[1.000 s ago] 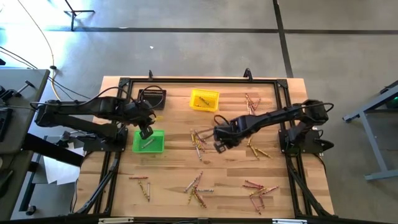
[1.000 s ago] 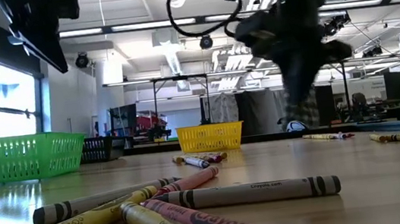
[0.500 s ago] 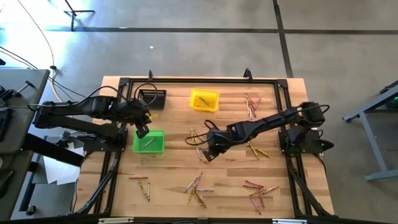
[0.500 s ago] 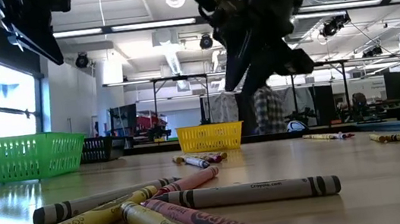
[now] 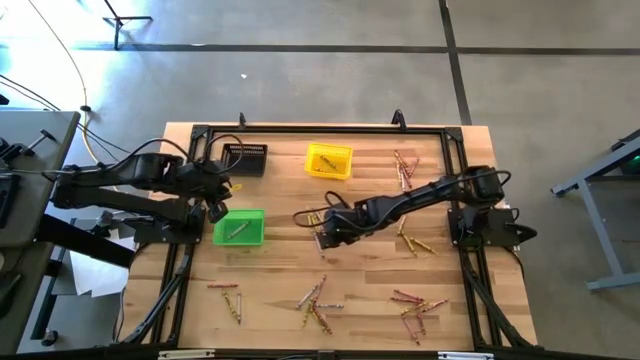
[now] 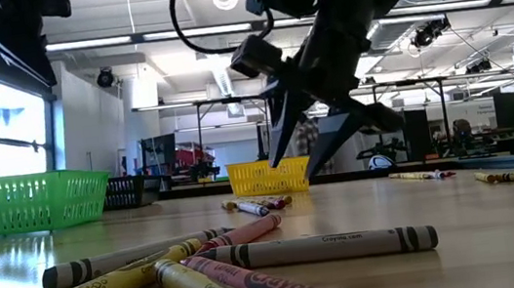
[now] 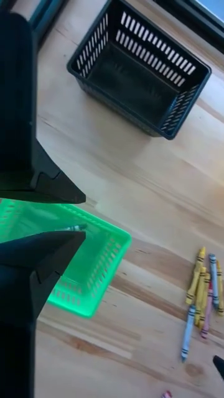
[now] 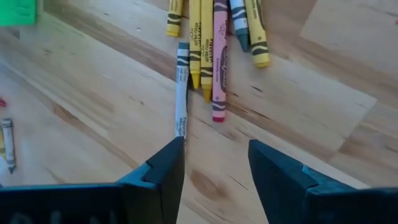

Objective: Sort crayons
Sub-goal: Put the red crayon into the black bin

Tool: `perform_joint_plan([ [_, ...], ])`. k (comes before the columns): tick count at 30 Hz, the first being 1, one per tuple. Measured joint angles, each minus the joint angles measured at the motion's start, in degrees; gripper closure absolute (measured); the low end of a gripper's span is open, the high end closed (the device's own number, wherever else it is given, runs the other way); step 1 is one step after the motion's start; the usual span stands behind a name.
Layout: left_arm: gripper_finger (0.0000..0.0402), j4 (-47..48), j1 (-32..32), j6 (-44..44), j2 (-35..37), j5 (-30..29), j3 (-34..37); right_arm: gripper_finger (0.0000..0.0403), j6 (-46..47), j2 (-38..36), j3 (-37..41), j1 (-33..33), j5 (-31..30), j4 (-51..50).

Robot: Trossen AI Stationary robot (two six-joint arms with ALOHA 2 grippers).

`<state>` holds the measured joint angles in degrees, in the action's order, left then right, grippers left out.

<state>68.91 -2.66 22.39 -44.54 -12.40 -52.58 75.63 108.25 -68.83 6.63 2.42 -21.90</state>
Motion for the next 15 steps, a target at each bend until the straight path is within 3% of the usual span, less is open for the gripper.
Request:
perform_joint_plan([
  [7,0.0335,2.08,0.0,-3.44,1.27,-0.21,-0.02,0.0238,-0.45,5.23,-5.77,0.04,-0.03,-3.14],
  [15,0.0335,3.5,0.0,-5.22,2.88,-0.67,-0.02,0.0238,-2.57,10.71,-14.61,-0.02,-1.33,-14.88],
])
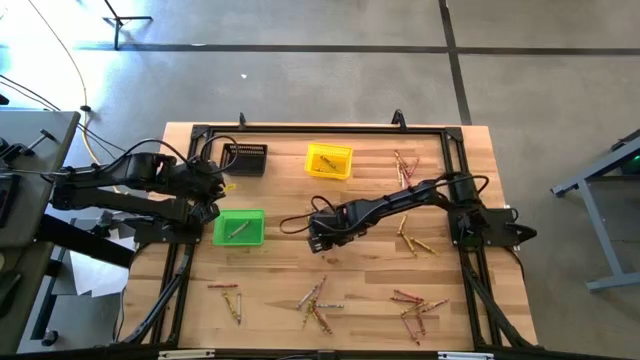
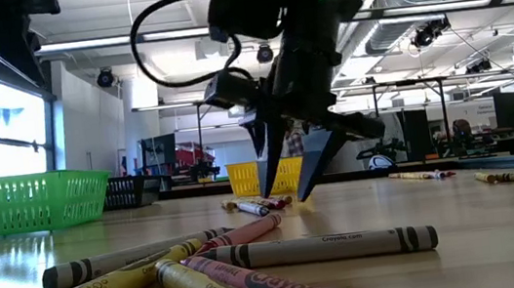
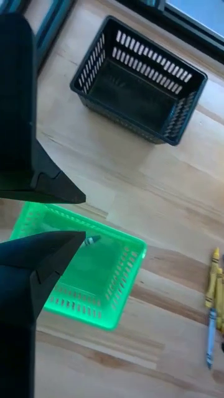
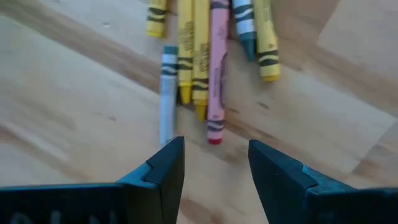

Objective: Sort crayons
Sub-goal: Put the red crayon into the black bin

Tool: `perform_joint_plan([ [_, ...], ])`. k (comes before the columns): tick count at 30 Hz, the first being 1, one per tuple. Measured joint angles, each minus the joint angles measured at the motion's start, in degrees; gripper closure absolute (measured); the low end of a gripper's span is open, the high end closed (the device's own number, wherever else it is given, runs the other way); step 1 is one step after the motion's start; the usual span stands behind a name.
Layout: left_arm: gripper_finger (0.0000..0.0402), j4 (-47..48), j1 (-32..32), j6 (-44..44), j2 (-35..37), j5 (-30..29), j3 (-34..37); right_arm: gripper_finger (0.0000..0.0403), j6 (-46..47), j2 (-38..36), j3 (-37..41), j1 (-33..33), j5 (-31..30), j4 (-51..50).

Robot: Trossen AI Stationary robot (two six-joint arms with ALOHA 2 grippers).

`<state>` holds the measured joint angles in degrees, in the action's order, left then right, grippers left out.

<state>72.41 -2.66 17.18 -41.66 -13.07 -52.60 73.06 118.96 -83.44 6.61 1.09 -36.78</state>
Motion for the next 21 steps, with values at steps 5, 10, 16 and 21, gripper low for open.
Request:
perform_joint_plan([
  [5,0.0335,1.53,0.0,-0.4,1.24,-1.18,0.0,0.0238,-0.02,1.2,-2.59,-0.01,-2.82,-2.94],
  [10,0.0335,2.61,0.0,-0.43,2.7,-1.26,0.0,0.0238,0.41,1.37,-2.7,-0.26,-4.33,-5.86],
  [16,0.0335,4.58,0.0,0.1,3.92,-2.12,0.0,0.0238,0.41,1.37,-2.69,-0.24,-4.4,-8.77],
  [21,0.0335,4.54,0.0,0.12,4.8,-2.77,0.0,0.0238,0.47,1.37,-2.69,-0.26,-4.38,-8.26],
])
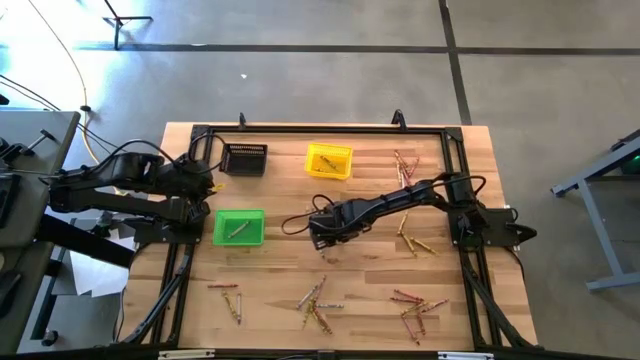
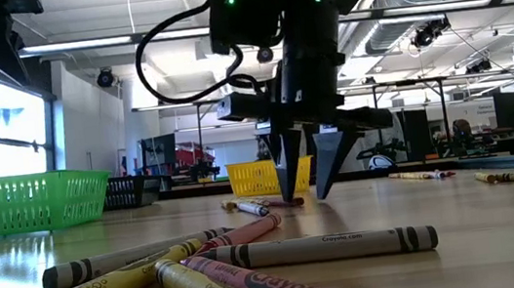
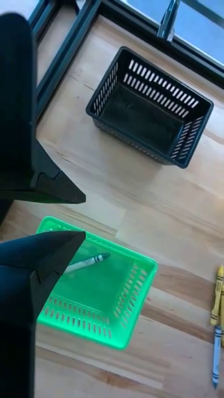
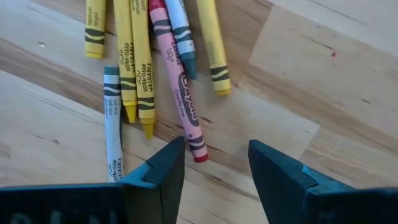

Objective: Sort crayons
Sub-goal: Put the red crayon into the black bin

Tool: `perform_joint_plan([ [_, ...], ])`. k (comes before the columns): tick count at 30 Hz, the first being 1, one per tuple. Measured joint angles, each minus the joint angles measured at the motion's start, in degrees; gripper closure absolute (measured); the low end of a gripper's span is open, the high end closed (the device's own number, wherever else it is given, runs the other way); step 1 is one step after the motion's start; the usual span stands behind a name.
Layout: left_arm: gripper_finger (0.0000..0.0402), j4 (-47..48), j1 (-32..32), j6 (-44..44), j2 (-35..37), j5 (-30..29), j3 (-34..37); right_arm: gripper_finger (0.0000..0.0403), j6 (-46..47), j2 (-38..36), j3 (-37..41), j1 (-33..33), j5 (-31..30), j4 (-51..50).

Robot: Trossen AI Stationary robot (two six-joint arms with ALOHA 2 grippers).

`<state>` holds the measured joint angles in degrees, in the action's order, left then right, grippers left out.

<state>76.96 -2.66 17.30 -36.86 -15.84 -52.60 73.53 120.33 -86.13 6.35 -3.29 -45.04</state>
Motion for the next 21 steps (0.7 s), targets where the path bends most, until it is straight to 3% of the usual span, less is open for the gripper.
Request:
perform_joint_plan([
  [12,0.0335,0.1,0.0,0.04,0.22,-0.02,0.0,0.024,0.12,1.14,-0.17,0.0,0.11,2.24],
  [21,0.0335,1.3,-0.01,0.07,0.34,-0.3,0.0,0.0301,0.93,1.98,-0.13,0.0,0.28,1.56],
])
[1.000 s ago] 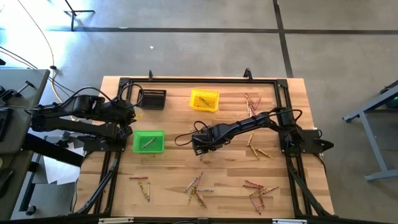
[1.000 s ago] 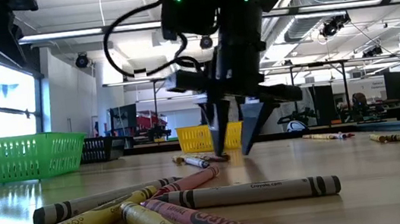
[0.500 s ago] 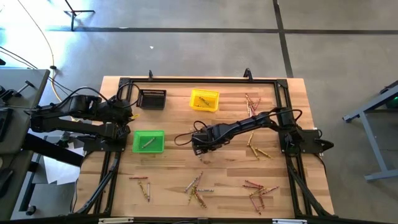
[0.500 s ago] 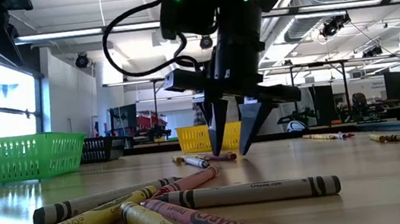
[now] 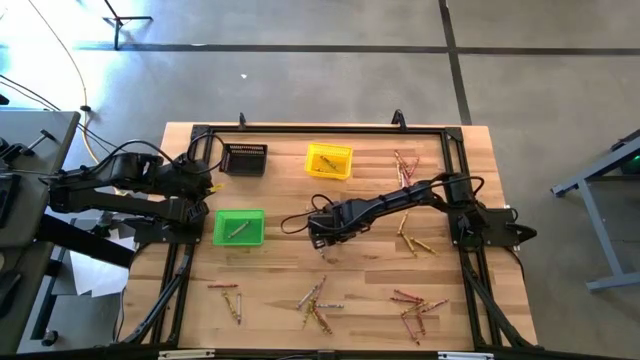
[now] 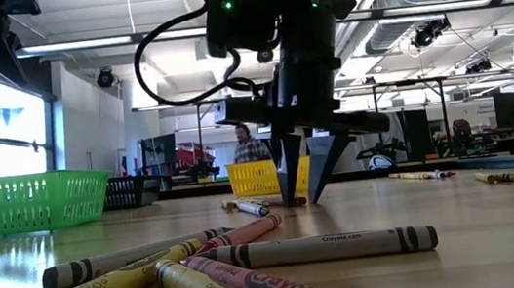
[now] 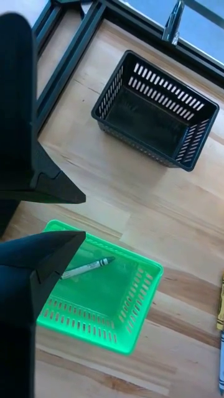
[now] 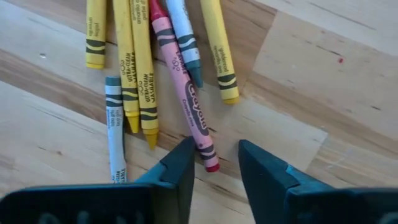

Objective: Sort crayons
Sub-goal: Put the red crayon into the black bin

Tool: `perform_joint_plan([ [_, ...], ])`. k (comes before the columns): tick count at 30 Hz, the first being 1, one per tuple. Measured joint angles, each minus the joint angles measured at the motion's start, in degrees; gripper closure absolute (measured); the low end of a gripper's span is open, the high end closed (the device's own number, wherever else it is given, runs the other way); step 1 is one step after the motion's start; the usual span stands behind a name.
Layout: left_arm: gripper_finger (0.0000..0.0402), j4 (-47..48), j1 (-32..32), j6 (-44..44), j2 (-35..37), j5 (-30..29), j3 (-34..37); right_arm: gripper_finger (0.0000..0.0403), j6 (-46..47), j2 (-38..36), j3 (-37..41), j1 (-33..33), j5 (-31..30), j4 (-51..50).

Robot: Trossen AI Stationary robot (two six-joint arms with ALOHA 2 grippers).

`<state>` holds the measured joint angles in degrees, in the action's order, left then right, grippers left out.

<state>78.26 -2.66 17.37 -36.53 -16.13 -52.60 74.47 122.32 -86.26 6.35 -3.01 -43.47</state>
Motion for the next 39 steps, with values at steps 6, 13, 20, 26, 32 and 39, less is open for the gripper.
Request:
perform_joint_plan([
  [6,0.0335,0.24,0.01,-0.01,0.14,-0.12,0.01,0.0352,0.08,0.14,-0.35,0.0,0.11,0.56],
  [13,0.0335,1.29,0.01,-0.01,0.61,-0.99,0.0,0.0395,-1.29,0.07,-0.37,-0.11,2.23,1.13],
  [20,0.0335,1.68,0.01,-0.01,2.12,-1.17,0.0,0.0388,-1.43,-0.62,-0.24,-0.36,4.24,2.79],
  [26,0.0335,1.73,0.01,-0.02,3.4,-2.78,0.0,0.039,-4.12,-1.3,-3.7,-1.25,5.53,3.48],
  [32,0.0335,1.63,0.01,0.92,4.27,-5.79,0.0,0.039,-9.04,-1.44,-11.18,-3.03,-0.39,2.48],
  [39,0.0335,-0.14,0.01,4.3,7.06,-11.07,0.24,0.0391,-17.57,-1.64,-20.93,-5.1,-6.57,1.56],
])
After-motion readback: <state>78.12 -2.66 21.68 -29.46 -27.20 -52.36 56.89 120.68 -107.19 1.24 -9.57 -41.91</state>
